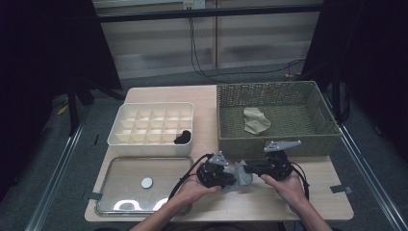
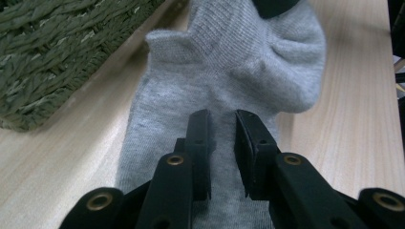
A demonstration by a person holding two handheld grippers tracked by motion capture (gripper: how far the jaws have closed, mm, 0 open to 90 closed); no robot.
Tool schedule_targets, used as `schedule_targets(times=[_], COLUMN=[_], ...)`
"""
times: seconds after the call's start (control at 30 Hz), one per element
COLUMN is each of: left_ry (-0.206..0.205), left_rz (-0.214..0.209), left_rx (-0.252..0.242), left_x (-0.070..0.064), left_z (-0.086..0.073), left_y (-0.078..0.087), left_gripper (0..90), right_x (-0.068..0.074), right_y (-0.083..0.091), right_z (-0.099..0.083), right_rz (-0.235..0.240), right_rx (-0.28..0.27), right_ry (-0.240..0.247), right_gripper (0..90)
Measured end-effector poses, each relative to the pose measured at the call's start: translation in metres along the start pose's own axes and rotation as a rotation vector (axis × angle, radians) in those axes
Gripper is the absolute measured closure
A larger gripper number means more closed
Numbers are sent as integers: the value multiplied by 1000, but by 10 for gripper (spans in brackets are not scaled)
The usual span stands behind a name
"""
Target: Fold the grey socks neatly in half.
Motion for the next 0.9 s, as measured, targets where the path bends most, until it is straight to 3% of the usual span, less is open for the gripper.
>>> schedule_targets(times=[0.43,0.5,0.6,0.8,0.9], left_ry=[14,28,45,45,26], left_rz=[5,-41,-49,-38,7], left_rx=[-1,13,-8,-64,-74], left_x=[-2,1,2,5,9], left_z=[6,7,7,9,4], left_y=[-7,-5,-4,16,36], left_gripper=[758,706,706,665,655], right_x=[11,11,9,1,-3], right_y=[-5,-5,-3,8,14], right_z=[9,8,7,3,0], right_rz=[31,31,27,12,-3], right_rx=[-14,-17,-25,-47,-51], right_ry=[21,11,7,-15,-20], right_gripper=[856,856,855,855,855])
Point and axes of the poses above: each handheld gripper's, and its own axes: y roughly backward along the jaws, z roughly out of its top, x roughly to its left, the point moved 2 cm from there along -y, roughly forward along the jaws, and after that the axes turned 5 degrees about z, right-handed, at the moved point
